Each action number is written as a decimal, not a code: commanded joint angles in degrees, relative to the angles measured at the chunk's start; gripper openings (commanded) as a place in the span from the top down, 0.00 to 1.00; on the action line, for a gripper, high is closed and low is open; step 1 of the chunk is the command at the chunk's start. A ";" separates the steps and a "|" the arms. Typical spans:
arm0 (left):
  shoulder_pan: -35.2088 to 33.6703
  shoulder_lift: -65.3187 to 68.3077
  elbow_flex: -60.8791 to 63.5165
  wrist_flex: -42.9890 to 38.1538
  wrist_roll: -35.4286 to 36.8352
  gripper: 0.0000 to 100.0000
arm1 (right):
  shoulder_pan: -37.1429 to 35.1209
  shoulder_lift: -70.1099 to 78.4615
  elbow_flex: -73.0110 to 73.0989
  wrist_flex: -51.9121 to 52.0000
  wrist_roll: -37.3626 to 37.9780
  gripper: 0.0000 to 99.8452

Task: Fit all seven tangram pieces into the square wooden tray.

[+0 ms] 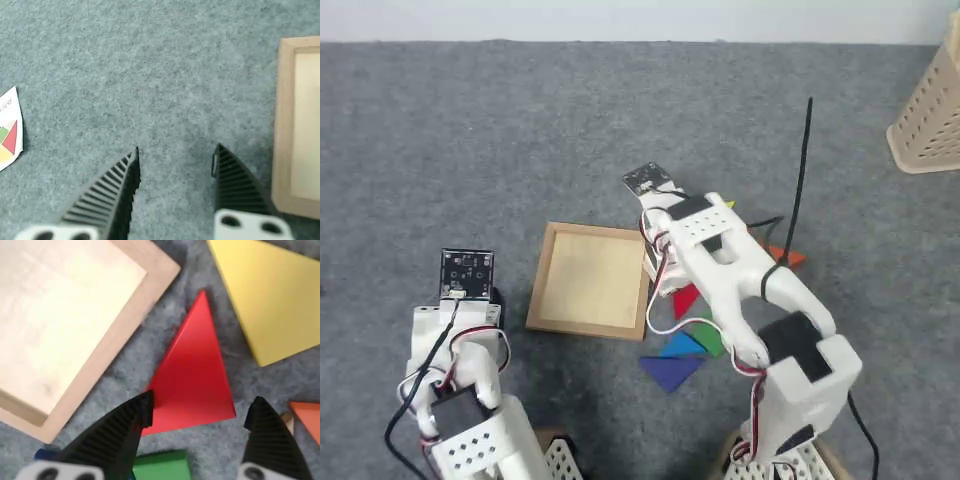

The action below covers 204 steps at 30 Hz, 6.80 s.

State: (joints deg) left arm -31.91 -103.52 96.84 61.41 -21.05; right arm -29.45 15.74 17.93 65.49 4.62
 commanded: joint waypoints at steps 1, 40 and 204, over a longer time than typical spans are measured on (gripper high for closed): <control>0.26 -0.62 -0.31 0.00 -0.44 0.78 | -0.22 4.35 -1.67 2.24 -0.09 0.69; 0.26 -0.62 -0.31 0.00 -0.44 0.78 | 3.47 -14.64 -2.11 3.12 -9.14 0.84; 0.26 -0.53 -0.31 0.35 -0.44 0.78 | -15.96 23.78 -54.42 20.97 30.42 0.93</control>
State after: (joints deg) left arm -31.91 -103.52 96.84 61.41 -21.05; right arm -45.01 39.91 -31.38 84.66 32.66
